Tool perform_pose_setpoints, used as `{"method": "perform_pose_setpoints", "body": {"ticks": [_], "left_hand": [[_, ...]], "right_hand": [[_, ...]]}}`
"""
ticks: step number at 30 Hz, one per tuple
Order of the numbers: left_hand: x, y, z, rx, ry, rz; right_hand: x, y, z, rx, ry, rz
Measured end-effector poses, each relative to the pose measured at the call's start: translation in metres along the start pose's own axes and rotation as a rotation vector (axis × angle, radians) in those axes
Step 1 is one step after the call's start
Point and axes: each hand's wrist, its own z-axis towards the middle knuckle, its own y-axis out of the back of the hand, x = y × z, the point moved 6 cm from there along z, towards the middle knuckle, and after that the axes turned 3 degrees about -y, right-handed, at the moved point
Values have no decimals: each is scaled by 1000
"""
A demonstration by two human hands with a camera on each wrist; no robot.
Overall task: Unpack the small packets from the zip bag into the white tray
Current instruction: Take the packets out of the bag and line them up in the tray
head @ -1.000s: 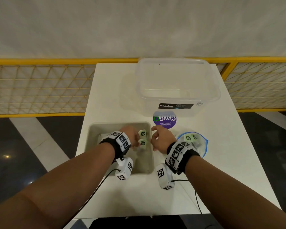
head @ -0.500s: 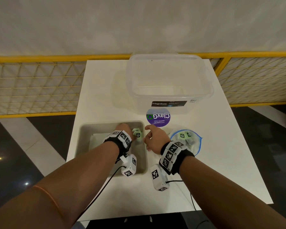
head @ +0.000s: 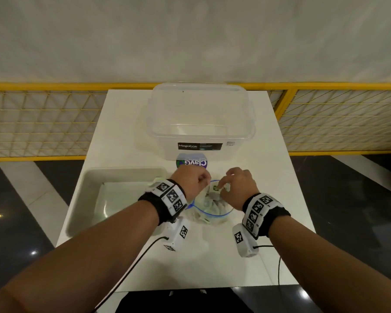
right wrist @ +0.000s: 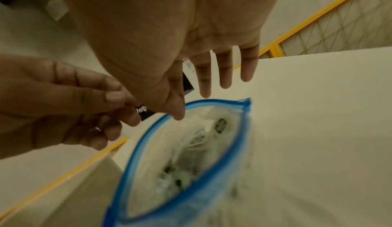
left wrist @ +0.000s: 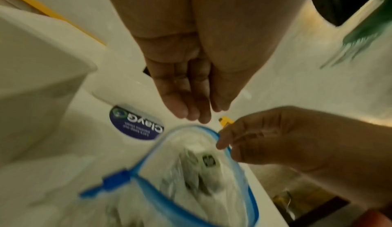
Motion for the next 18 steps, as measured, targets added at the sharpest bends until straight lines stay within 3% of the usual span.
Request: {"method": "perform_pose_setpoints", "body": {"ticks": [3, 9, 12, 18], "left_hand": [[-8, -46, 15, 110, 52, 137], [13, -82, 35, 86, 284, 362], [17, -86, 38, 46, 370, 328], [18, -90, 31, -27, 456, 30]], "right_hand": [[-19, -13, 0, 121, 12, -93], [-24, -31, 8, 237, 110, 30], [-35, -40, 10, 263, 98, 80], [-52, -43, 11, 279, 90, 148]]}}
